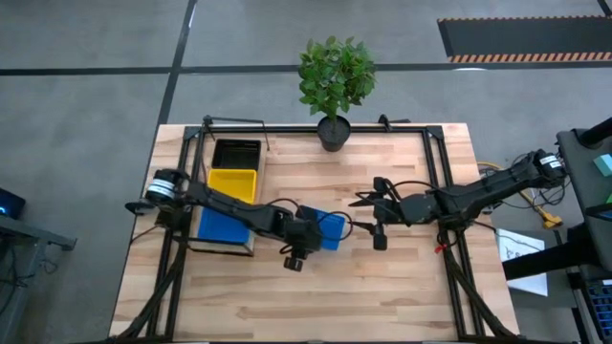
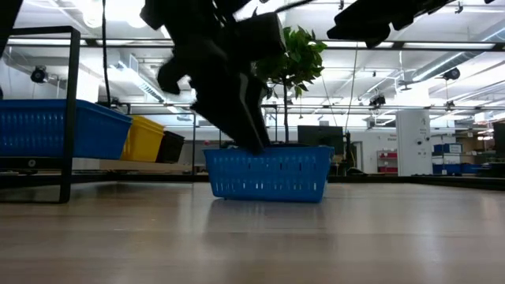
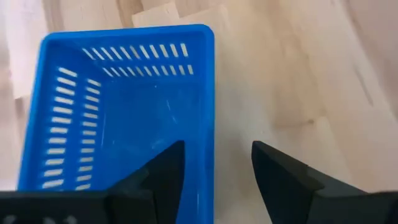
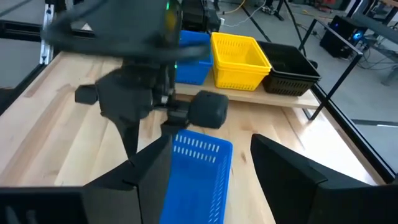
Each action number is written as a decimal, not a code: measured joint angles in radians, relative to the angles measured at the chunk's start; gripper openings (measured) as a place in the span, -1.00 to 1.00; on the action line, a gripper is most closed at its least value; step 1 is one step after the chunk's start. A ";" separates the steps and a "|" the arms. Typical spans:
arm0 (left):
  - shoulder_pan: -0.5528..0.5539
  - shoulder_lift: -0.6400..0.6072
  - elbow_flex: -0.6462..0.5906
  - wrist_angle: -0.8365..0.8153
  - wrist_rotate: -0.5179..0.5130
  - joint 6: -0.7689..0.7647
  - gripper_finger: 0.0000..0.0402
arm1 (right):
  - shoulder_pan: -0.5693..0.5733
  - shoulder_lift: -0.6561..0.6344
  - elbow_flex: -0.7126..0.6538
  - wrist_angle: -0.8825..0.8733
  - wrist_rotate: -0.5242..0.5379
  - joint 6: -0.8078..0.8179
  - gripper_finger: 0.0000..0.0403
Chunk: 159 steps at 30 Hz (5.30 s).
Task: Stack baskets on shelf by color
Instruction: Stack the blue basket on top of the blue basket on the shelf
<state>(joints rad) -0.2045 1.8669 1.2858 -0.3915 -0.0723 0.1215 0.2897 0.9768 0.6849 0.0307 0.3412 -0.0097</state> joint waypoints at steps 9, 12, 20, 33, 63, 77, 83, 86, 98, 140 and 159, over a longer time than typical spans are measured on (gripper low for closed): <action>0.002 0.055 -0.003 0.063 0.000 -0.002 -0.15 | 0.000 0.002 0.000 -0.005 0.000 0.000 0.05; 0.002 0.055 -0.003 0.066 -0.001 -0.002 -0.19 | 0.000 0.005 0.000 -0.004 0.000 0.000 0.05; 0.002 0.053 -0.004 0.059 -0.001 0.008 -0.78 | 0.000 0.006 0.000 -0.004 0.000 -0.001 0.05; -0.019 -0.023 0.025 -0.022 -0.052 0.048 -1.00 | 0.000 0.006 0.000 -0.006 0.000 0.002 0.05; -0.308 -0.733 -0.035 -0.870 -0.338 -0.380 -1.00 | 0.000 0.007 0.000 -0.007 0.000 0.010 0.05; -0.353 -0.843 -0.257 -0.814 -0.320 -0.559 -1.00 | 0.000 0.007 -0.001 -0.005 0.000 0.008 0.05; -0.358 -0.825 -0.271 -0.812 -0.280 -0.564 -1.00 | 0.000 0.007 -0.001 -0.003 0.000 0.008 0.05; -0.361 -0.822 -0.272 -0.809 -0.279 -0.564 -1.00 | 0.000 0.007 -0.001 -0.003 0.000 0.008 0.05; -0.368 -0.822 -0.278 -0.794 -0.249 -0.592 -1.00 | 0.000 0.007 -0.001 -0.003 0.000 0.008 0.05; -0.367 -0.767 -0.279 -0.801 -0.227 -0.612 -0.91 | 0.000 0.007 -0.001 0.005 0.000 0.009 0.05; -0.368 -0.770 -0.247 -0.804 -0.192 -0.608 -0.70 | 0.000 0.007 -0.001 0.005 0.000 0.017 0.05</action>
<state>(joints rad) -0.5720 1.0973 1.0391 -1.1959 -0.2646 -0.4866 0.2893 0.9836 0.6838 0.0357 0.3412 0.0071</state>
